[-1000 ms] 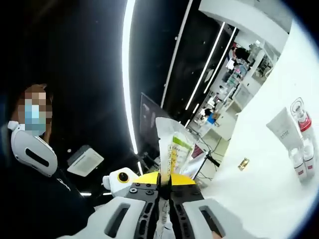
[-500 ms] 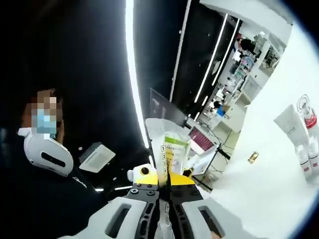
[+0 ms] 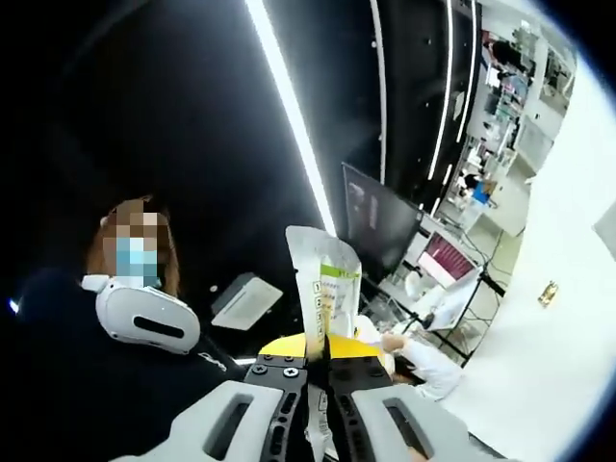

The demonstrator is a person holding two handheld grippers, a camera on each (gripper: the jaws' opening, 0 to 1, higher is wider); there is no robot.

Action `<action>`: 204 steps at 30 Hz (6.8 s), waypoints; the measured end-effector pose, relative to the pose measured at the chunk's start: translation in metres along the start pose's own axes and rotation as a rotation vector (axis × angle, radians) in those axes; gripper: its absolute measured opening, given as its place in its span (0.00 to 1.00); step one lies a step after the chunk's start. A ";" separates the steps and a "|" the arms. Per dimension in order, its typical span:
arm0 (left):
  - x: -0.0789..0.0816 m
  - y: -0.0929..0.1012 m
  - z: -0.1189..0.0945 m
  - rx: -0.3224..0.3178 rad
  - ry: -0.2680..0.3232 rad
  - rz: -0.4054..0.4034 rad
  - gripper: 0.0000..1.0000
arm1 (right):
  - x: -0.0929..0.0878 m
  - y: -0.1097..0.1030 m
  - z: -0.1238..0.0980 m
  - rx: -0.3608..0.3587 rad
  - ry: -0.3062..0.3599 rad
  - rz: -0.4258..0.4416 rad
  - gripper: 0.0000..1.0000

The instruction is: Arrange the skincare products in the storage area until every visible bottle or jar stands upright without overlapping.

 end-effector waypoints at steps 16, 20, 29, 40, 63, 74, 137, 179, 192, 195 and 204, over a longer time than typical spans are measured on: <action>0.024 0.005 0.009 0.091 0.259 -0.016 0.03 | -0.002 0.012 -0.016 -0.097 -0.041 -0.001 0.00; 0.008 -0.012 0.000 0.144 0.170 0.049 0.03 | -0.002 0.004 -0.019 -0.070 -0.024 -0.083 0.00; 0.019 -0.005 -0.005 0.148 0.099 0.152 0.27 | 0.005 0.004 -0.024 -0.066 -0.043 -0.040 0.00; 0.015 -0.022 0.009 0.172 0.021 0.229 0.20 | 0.013 0.012 -0.020 -0.101 -0.080 -0.004 0.00; -0.011 -0.053 -0.016 0.309 0.309 -0.203 0.01 | 0.001 0.059 -0.024 -0.304 -0.026 0.078 0.05; -0.006 -0.064 -0.020 0.336 0.397 -0.249 0.01 | -0.028 0.062 -0.024 -0.323 -0.122 0.095 0.00; -0.064 -0.151 -0.048 0.486 -0.030 -0.412 0.00 | -0.059 0.138 -0.077 -0.613 -0.441 -0.437 0.96; -0.106 -0.318 -0.047 0.785 -0.185 -0.507 0.00 | -0.049 0.161 -0.128 -0.832 -0.401 -0.490 0.99; -0.109 -0.324 -0.044 0.855 -0.179 -0.532 0.00 | -0.048 0.162 -0.129 -0.838 -0.394 -0.483 0.99; -0.109 -0.326 -0.043 0.858 -0.196 -0.515 0.00 | -0.048 0.163 -0.130 -0.837 -0.398 -0.483 0.99; -0.107 -0.328 -0.050 0.916 -0.305 -0.423 0.10 | -0.048 0.164 -0.130 -0.838 -0.392 -0.475 0.99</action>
Point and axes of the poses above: the point that each gripper's makers call its tool centre point, and the gripper's own axes: z roughly forward along the fingers, y roughly to its right, x roughly out of its top, the point moved 2 cm from there along -z, roughly backward along the fingers
